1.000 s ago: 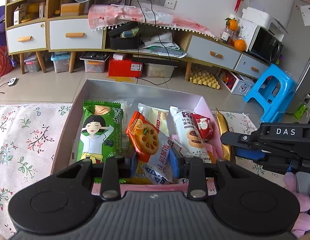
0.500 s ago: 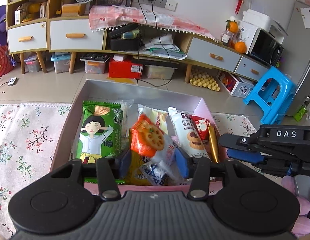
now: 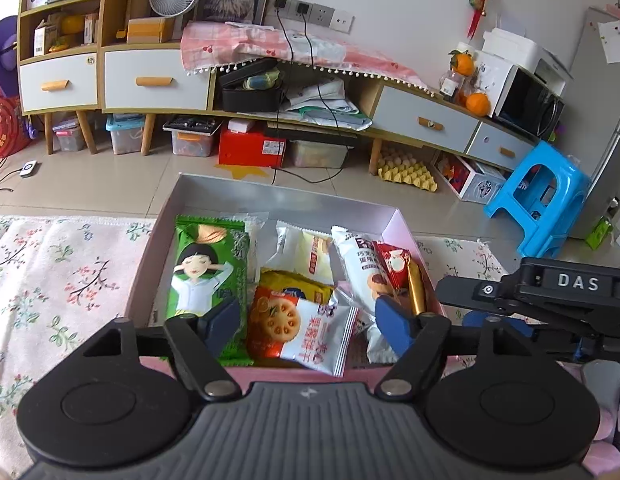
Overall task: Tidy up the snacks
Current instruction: 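Carry both packs into the pink box and open both grippers, then move both tools back over the red packet and wafer cake, then grasp the red packet with left gripper while right grasps square wafer cake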
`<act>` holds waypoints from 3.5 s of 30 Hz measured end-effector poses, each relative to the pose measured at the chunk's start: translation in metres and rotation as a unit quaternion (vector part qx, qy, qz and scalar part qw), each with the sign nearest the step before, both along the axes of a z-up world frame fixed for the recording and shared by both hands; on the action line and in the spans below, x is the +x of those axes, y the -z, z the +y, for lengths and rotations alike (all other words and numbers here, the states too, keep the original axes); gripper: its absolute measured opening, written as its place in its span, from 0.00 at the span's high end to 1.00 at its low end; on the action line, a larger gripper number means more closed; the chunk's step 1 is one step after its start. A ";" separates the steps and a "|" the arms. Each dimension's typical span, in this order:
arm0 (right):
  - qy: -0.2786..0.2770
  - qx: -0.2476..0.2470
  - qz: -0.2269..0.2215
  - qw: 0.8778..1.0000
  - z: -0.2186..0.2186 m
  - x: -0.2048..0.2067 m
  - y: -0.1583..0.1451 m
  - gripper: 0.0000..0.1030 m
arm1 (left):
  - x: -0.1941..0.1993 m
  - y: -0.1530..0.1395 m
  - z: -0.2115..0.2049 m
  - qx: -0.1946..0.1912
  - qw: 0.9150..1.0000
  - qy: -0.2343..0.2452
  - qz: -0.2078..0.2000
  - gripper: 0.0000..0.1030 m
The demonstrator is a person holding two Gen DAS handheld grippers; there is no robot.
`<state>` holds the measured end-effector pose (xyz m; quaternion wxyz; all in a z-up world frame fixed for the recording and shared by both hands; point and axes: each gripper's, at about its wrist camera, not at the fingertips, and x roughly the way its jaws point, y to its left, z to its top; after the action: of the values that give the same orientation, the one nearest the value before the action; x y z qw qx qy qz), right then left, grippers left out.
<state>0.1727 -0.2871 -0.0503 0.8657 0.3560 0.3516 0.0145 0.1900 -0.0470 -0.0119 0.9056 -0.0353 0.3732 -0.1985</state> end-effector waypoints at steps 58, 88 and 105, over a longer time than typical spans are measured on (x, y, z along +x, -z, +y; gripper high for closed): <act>-0.182 -0.248 0.064 0.949 0.095 -0.082 0.028 0.16 | -0.074 0.031 0.065 0.108 0.988 -0.087 0.072 0.00; -0.169 -0.242 0.082 0.952 0.073 -0.065 0.031 0.71 | -0.050 0.047 0.034 0.042 0.991 -0.085 0.093 0.00; -0.152 -0.225 0.112 0.956 0.033 -0.075 0.032 0.76 | -0.044 0.057 -0.004 -0.020 0.995 -0.063 0.074 0.29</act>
<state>0.0976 -0.2538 -0.0828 0.8663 0.0938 0.4900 0.0264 0.1461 -0.0511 -0.0689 0.8852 -0.0918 0.4323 -0.1450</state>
